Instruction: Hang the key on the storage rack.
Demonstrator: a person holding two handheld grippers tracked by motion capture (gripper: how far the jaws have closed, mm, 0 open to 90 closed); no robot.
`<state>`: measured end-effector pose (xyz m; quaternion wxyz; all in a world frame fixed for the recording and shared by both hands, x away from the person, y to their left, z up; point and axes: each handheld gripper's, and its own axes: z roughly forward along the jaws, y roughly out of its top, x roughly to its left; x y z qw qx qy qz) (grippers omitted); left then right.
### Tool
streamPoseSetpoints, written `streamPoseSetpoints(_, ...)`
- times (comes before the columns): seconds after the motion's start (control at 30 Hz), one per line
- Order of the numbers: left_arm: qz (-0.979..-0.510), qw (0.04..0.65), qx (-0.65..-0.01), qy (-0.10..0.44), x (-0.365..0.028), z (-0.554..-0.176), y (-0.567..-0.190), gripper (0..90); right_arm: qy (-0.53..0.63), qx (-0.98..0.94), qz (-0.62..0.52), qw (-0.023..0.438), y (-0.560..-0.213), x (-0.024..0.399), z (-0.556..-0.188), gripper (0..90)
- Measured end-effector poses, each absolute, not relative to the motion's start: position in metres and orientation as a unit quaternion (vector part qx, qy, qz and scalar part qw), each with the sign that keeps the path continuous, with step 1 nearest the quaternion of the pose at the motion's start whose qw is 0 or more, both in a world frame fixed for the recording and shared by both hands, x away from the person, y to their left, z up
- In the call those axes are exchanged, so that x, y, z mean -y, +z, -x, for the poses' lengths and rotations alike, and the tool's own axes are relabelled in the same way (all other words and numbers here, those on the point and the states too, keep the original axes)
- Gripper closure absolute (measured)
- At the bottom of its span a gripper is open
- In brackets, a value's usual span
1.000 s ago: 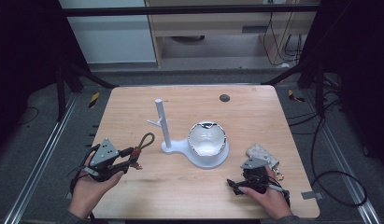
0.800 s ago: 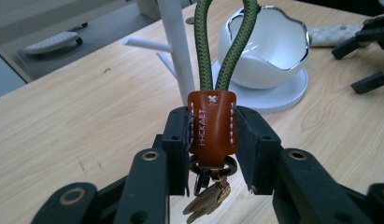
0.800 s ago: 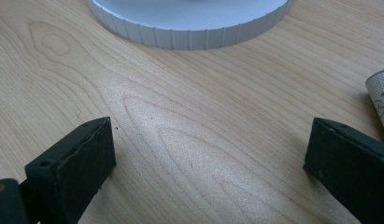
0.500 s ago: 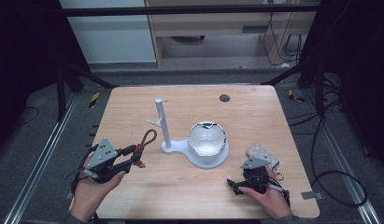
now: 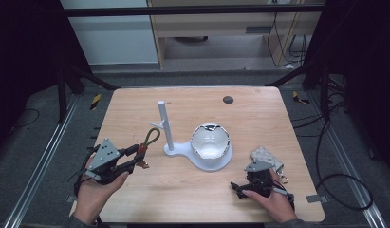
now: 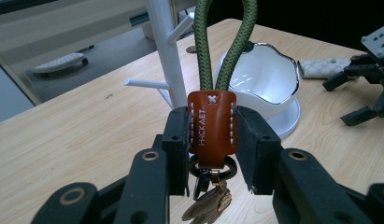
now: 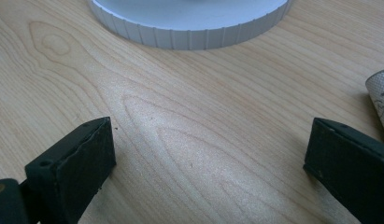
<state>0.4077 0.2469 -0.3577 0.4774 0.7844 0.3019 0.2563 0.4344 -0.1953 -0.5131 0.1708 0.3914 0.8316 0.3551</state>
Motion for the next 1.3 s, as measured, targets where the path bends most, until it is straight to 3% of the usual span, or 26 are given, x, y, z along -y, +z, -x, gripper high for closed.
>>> streamPoseSetpoints(0.67, -0.784, 0.473, -0.307, 0.260, -0.238, -0.418, -0.356, 65.7, 0.355, -0.832, -0.391, 0.171, -0.513, 0.195, -0.434, 1.8)
streamPoseSetpoints(1.3, -0.787, 0.450, -0.332, 0.260, -0.226, -0.451, -0.374, 65.7, 0.355, -0.832, -0.391, 0.171, -0.513, 0.195, -0.434, 1.8)
